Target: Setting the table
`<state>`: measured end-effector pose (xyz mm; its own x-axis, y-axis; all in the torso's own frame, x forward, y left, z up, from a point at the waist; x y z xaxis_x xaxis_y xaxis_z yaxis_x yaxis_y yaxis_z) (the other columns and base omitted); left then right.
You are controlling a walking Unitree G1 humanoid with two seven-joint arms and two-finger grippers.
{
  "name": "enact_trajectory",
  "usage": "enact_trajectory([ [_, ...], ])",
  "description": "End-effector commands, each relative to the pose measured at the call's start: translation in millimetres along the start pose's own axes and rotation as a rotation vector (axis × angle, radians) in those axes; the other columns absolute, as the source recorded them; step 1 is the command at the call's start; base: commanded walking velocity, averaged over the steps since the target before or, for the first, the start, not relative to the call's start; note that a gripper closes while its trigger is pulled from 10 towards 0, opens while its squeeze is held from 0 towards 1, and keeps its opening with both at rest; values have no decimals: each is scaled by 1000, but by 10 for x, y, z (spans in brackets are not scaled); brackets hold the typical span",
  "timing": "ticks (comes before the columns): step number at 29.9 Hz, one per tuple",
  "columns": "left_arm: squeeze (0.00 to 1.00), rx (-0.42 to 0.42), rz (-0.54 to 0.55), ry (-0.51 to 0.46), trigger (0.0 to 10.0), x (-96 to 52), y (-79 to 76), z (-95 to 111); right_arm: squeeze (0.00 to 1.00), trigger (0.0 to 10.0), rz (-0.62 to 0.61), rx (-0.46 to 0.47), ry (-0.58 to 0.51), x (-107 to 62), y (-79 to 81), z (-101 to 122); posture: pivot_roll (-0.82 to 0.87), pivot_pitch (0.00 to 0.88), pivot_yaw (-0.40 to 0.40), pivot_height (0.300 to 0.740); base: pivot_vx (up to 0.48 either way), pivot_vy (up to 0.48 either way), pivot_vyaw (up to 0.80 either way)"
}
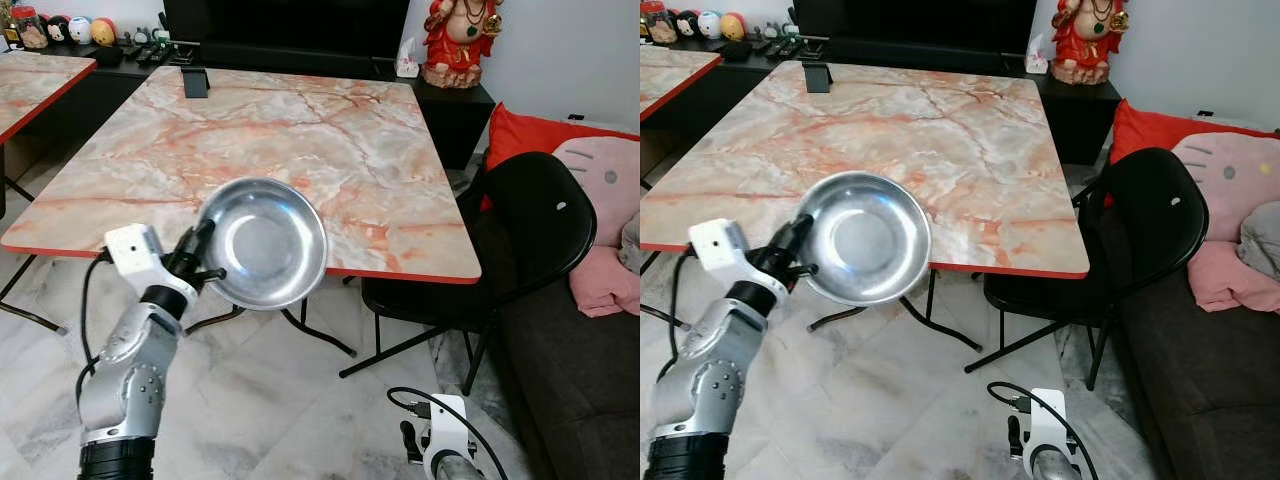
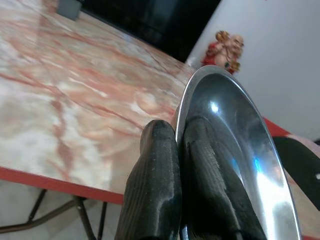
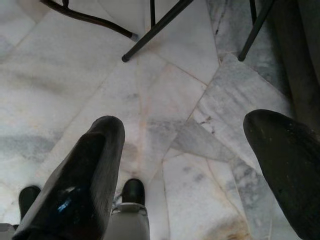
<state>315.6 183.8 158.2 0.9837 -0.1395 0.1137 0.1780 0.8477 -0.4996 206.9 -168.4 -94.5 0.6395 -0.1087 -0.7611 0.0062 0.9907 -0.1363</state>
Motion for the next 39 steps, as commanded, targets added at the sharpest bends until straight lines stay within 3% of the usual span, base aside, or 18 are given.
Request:
enact_trajectory([
  [1, 0, 1, -27, 4, 10000, 25, -59, 7, 0, 10000, -1, 8, 1, 2, -21, 0, -15, 0, -86, 740, 244, 0, -775],
  [39, 0, -10, -38, 42, 10000, 67, -108, -78, 0, 10000, 18, 6, -15, 6, -10, 30, -18, 0, -83, 740, 279, 0, -23],
])
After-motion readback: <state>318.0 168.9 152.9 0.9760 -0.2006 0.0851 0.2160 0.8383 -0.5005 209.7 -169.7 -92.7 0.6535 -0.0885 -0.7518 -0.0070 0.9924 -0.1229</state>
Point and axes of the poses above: a point about 5 cm out from each wrist's last joint towards the gripper, its own x axis pointing out of the wrist towards the gripper, its own z axis along the axis of the wrist's last joint, y = z × x, the point moved 2 cm from there along x, pointing out of the wrist towards the gripper, and after that the axes turned 8 degrees about -x, right-handed, at the moved point
